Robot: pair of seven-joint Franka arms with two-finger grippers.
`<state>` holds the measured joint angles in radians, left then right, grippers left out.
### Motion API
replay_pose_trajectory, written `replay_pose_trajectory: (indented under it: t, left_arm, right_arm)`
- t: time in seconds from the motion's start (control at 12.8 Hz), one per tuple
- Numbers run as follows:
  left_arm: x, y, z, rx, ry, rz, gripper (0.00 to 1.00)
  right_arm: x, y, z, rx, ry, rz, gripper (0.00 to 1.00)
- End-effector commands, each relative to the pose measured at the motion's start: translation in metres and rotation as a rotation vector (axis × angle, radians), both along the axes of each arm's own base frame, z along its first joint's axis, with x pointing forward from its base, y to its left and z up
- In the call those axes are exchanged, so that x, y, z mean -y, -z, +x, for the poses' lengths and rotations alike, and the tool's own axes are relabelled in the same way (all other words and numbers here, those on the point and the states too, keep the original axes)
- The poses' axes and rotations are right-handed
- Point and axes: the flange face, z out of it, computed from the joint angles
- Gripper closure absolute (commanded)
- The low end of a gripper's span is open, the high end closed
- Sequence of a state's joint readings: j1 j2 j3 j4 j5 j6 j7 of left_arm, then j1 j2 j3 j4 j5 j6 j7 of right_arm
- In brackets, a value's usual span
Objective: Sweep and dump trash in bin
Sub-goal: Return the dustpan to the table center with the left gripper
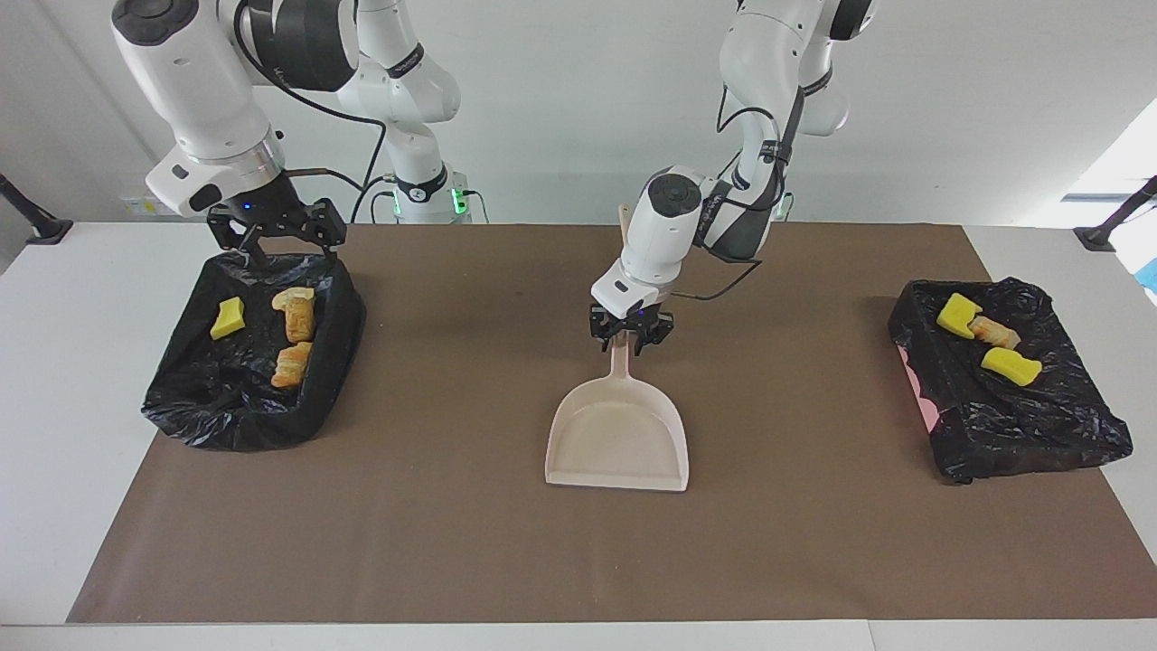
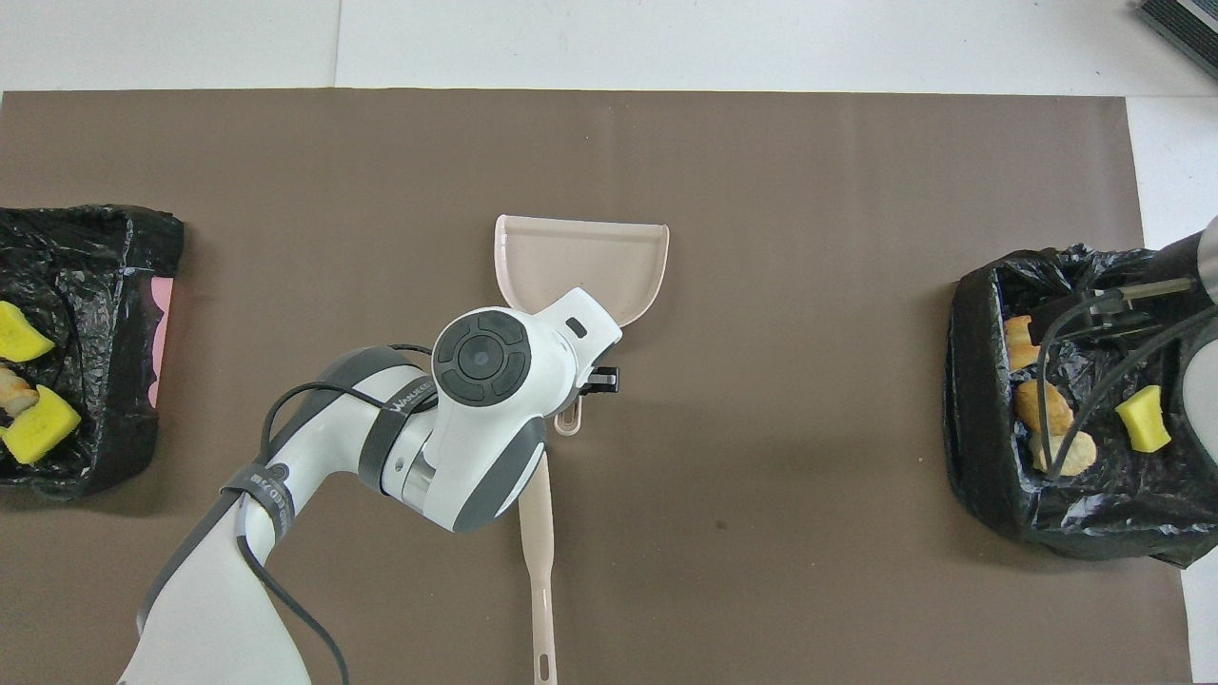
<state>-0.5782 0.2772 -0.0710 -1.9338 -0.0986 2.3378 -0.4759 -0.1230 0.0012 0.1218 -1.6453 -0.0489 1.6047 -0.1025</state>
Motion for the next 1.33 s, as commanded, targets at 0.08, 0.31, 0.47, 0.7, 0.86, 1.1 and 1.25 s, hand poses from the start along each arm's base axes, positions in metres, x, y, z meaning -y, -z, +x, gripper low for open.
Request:
replay_pose_trajectory:
  t: [0.08, 0.31, 0.47, 0.7, 0.86, 1.1, 1.25]
  left_arm:
    - [-0.037, -0.023, 0.016, -0.035, -0.054, 0.024, 0.0]
    - [-0.09, -0.034, 0.028, -0.111, -0.062, 0.074, 0.0]
    - [-0.128, -0.05, 0.037, -0.111, -0.032, 0.075, 0.0]
    - [-0.181, -0.066, 0.043, -0.153, 0.014, 0.087, 0.0]
    - [-0.22, -0.082, 0.045, -0.169, 0.027, 0.086, 0.0]
    - [-0.287, -0.105, 0.049, -0.164, 0.002, 0.074, 0.0]
    - [-0.322, -0.118, 0.051, -0.154, -0.017, 0.083, 0.0]
  right_arm:
    - [-0.007, -0.015, 0.0, 0.009, 0.048, 0.006, 0.0]
    - [-0.006, -0.017, -0.001, 0.012, 0.051, 0.007, 0.0]
    - [-0.007, -0.031, -0.013, 0.011, 0.054, 0.003, 0.0]
    - [-0.001, -0.037, -0.014, 0.029, 0.062, 0.001, 0.0]
    - [0.001, -0.036, -0.015, 0.023, 0.067, 0.0, 0.0]
    - [0.01, -0.036, -0.018, 0.014, 0.083, 0.0, 0.0]
    - [0.013, -0.036, -0.019, 0.013, 0.088, 0.0, 0.0]
